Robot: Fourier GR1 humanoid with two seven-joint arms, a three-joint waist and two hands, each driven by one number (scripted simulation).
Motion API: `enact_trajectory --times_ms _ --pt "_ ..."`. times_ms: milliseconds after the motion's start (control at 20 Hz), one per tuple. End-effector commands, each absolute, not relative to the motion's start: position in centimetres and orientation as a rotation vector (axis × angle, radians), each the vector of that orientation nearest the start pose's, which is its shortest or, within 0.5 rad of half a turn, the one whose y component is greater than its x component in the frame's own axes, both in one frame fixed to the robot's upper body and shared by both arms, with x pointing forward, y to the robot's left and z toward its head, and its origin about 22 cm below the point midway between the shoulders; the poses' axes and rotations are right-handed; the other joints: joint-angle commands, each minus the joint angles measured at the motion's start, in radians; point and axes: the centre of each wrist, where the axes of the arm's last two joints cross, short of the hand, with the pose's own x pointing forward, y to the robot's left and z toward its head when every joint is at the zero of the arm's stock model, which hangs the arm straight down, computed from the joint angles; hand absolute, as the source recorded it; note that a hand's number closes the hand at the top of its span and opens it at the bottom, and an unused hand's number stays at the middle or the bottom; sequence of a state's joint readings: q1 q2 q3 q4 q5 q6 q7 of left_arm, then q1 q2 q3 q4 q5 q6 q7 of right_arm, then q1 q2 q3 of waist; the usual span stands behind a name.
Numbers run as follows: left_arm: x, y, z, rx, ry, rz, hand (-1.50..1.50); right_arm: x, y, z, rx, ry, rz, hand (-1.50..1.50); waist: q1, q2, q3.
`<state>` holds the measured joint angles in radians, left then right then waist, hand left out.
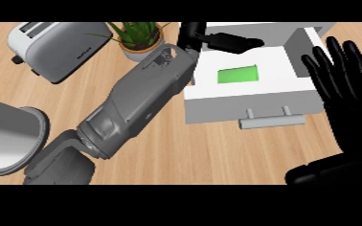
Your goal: Pick up the cup, place it into the drawer and close the drawer
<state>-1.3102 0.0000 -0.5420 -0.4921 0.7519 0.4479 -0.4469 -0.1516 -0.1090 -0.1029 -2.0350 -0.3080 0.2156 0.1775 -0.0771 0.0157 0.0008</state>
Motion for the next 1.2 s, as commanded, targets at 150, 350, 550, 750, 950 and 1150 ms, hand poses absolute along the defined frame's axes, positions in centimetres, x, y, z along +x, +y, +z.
enact_trajectory --times_ms 150,350,550,750,950,1150 --pt "41.9 0.3 15.7 -0.348 -1.943 -0.090 -1.50 22.6 -26.5 15.5 0.323 -1.983 0.218 1.50 0.067 -0.017 -0.001" --pt "42.5 4.2 16.0 -0.312 -1.969 -0.018 -1.50 21.1 -27.6 15.7 0.251 -1.961 0.405 1.50 0.087 -0.027 -0.001" --pt "42.1 7.5 15.0 -0.312 -1.933 0.071 -1.50 21.5 -27.0 16.0 0.159 -1.960 0.488 1.50 0.105 -0.027 -0.002" --pt "40.5 11.5 13.9 -0.263 -1.914 0.097 -1.50 19.9 -28.0 14.1 0.113 -1.907 0.554 1.50 0.105 -0.029 -0.001" --pt "38.9 16.6 13.4 -0.251 -1.903 0.120 -1.50 20.7 -27.5 13.9 0.023 -1.854 0.643 1.50 0.110 -0.025 -0.001" --pt "36.4 20.3 11.8 -0.262 -1.888 0.142 -1.50 21.2 -26.0 11.4 -0.010 -1.825 0.646 1.50 0.098 -0.020 -0.001"
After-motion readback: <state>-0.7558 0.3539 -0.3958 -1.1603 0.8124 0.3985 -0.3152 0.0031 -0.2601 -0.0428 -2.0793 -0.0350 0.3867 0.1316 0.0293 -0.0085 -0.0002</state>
